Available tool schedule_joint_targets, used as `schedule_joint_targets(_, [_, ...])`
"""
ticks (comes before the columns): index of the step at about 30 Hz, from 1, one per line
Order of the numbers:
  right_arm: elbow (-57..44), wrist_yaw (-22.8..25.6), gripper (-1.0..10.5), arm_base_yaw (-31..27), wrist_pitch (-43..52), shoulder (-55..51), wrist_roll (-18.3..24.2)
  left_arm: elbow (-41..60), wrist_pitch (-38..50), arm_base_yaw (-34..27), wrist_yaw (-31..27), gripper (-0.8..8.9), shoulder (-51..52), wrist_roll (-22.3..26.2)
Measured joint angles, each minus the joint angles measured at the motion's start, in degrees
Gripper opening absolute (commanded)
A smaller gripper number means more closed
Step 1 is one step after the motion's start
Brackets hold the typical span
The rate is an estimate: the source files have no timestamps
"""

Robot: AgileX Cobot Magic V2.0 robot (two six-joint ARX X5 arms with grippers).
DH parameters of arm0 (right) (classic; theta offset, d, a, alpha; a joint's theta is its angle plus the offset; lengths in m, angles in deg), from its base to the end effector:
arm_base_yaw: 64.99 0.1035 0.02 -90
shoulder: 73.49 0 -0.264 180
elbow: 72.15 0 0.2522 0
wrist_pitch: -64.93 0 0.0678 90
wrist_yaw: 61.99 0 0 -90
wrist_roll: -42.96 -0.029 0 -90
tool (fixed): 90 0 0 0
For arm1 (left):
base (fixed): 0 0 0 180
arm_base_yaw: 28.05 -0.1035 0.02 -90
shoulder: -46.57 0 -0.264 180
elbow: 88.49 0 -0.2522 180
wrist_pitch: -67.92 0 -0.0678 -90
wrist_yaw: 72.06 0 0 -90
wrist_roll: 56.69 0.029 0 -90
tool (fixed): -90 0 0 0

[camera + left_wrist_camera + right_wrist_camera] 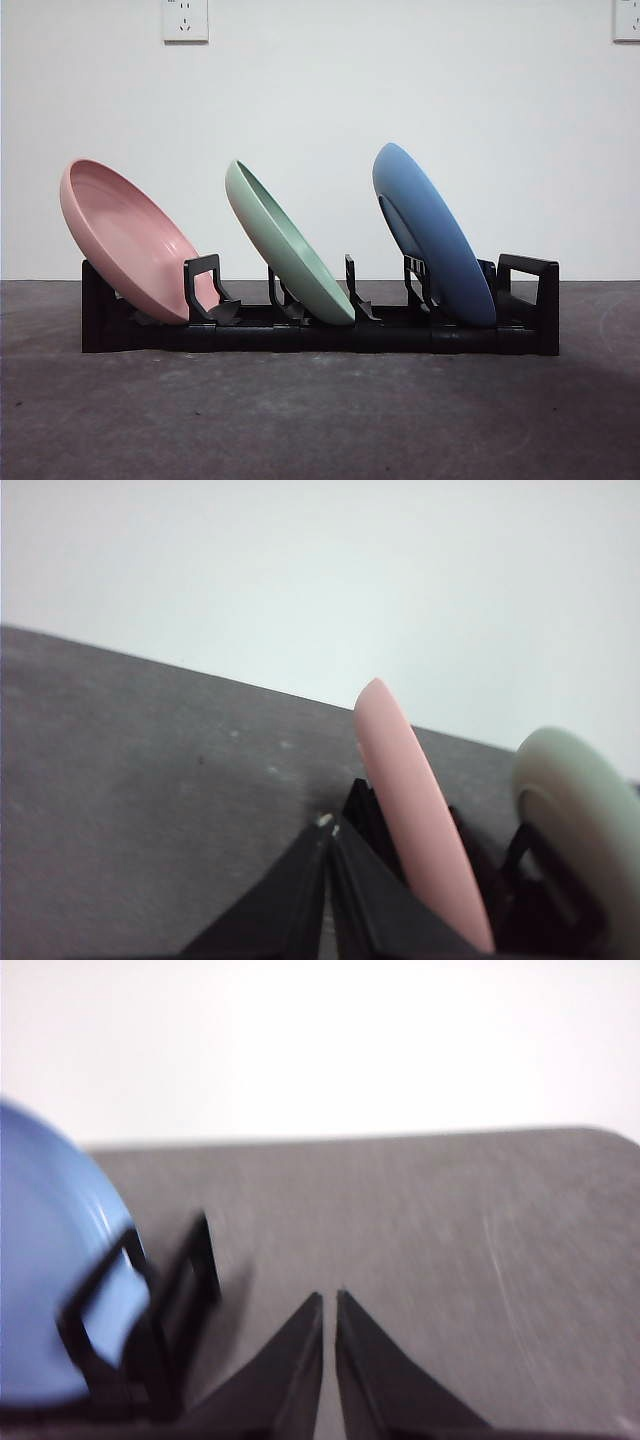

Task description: Place the plate

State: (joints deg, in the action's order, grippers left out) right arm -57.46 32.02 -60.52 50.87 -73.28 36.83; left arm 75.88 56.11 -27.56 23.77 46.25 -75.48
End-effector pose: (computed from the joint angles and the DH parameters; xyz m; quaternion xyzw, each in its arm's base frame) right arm 0.0968 0.0055 0.1682 0.0537 -0.0034 0.0042 0.9985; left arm 0.0957 -0.0038 0.1775 -0.1615 -0.0211 -0.0593 0.9849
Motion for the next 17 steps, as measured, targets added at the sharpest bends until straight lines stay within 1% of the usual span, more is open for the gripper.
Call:
schedule_joint_targets(2, [0.02, 0.00, 0.2, 0.00, 2.49, 0.00, -2.29, 0.00, 0.00, 0.00, -0.02, 0.10, 0.00, -4.42])
schedule_joint_targets(4, [0.48, 0.00, 0.2, 0.00, 2.25, 0.00, -4.83, -0.04, -0.33, 0.00, -0.02, 0.11, 0.00, -9.29])
schedule_joint_targets(6, [1.99, 0.04, 0.1, 0.00, -0.17, 0.48, -7.02, -0.61, -2.67, 0.00, -0.02, 0.11, -0.13, -12.15])
schedule_joint_targets(8, [4.98, 0.04, 0.1, 0.00, -3.37, 2.12, -8.81, -2.56, -6.21, 0.00, 0.00, 0.11, -1.11, -13.70])
schedule_joint_targets(11, [10.01, -0.46, 0.1, 0.00, -7.58, 5.53, -10.43, -7.52, -12.17, 0.00, 0.07, 0.11, -3.56, -14.25])
schedule_joint_targets(13, [13.55, -2.49, 0.1, 0.00, -10.29, 8.81, -11.08, -11.65, -16.57, 0.00, 0.61, 0.11, -5.79, -14.08])
schedule_joint_targets(17, [20.11, -7.28, 0.1, 0.00, -14.84, 16.15, -11.30, -18.88, -23.47, 0.00, 3.26, 0.11, -10.88, -12.04])
